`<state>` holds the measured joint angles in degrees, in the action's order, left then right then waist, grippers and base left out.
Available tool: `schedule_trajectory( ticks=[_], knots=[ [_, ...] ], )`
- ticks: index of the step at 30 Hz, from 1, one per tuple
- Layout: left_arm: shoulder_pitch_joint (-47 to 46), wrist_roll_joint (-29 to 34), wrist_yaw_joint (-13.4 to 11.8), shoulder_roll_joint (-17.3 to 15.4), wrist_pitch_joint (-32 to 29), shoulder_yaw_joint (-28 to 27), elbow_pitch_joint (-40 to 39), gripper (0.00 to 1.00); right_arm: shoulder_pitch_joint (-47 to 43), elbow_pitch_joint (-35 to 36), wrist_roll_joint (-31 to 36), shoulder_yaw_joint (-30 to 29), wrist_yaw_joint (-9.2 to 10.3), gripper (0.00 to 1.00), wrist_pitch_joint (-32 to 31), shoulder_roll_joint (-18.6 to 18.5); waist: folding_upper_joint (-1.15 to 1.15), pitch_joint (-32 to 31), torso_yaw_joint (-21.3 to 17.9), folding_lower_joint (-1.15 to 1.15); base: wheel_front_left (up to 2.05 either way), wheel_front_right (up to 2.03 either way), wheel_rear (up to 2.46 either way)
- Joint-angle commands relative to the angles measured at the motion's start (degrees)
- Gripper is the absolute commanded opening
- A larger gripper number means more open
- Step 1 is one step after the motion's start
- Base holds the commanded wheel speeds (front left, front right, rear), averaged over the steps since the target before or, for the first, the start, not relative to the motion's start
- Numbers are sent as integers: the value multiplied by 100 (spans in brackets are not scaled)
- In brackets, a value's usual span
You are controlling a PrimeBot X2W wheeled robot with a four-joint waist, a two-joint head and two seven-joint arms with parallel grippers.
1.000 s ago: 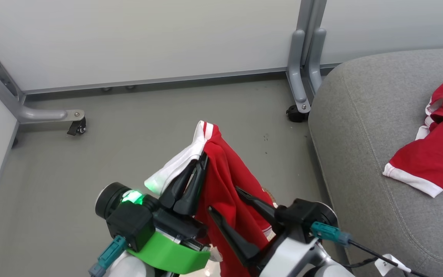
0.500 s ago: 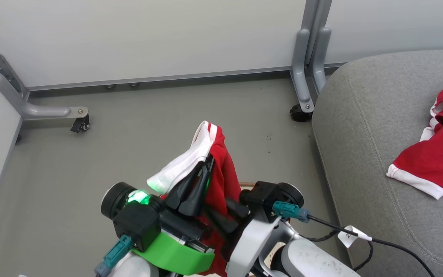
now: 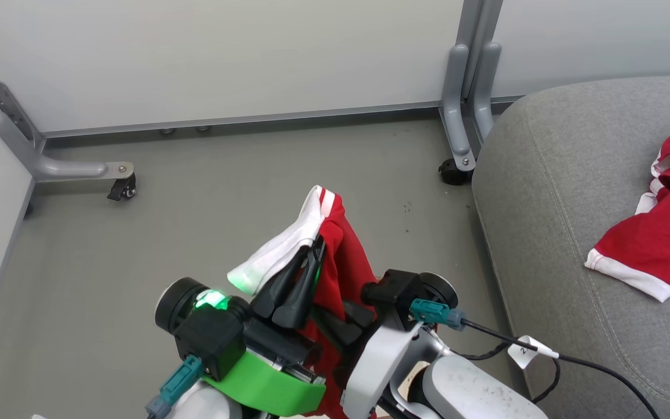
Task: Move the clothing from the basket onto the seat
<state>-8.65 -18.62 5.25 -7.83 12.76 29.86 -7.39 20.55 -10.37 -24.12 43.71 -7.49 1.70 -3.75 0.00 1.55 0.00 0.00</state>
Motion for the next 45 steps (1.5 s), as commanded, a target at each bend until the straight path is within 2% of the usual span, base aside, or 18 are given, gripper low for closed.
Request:
schedule_trajectory(
  ticks=[1,6,7,8,15,24,28,37,45],
  knots=[
    [-95,-67,-17,-32,33,8,-2,0,94,-17,-36,18,0,0,41,-1,0,-1,8,0,0,0,0],
    [-124,-5,-58,-54,48,5,-10,2,126,-26,-54,-15,0,0,58,-42,0,-13,48,0,0,0,0],
    [-114,3,-72,-53,56,4,-10,38,142,-27,-45,-54,0,0,77,-58,0,-16,58,0,0,0,0],
    [-98,12,-83,-55,62,5,-6,100,151,-34,-35,-86,0,0,97,-67,0,-19,66,0,0,0,0],
    [135,134,-100,-259,-50,97,16,100,249,-107,118,-418,0,0,170,-117,0,-51,109,0,0,0,0],
    [555,85,57,-847,-554,423,25,100,424,-341,301,-902,0,0,237,-178,0,-9,97,0,0,0,0],
    [676,48,84,-1005,-720,549,99,100,415,-408,324,-1007,0,0,246,-195,0,5,84,0,0,0,0],
    [657,8,36,-1117,-794,545,146,100,360,-460,380,-1090,0,0,289,-197,0,112,-75,0,0,0,0],
    [560,12,-4,-1203,-813,534,120,100,417,-502,364,-1072,0,0,343,-153,0,293,-576,0,0,0,0]
  ],
)
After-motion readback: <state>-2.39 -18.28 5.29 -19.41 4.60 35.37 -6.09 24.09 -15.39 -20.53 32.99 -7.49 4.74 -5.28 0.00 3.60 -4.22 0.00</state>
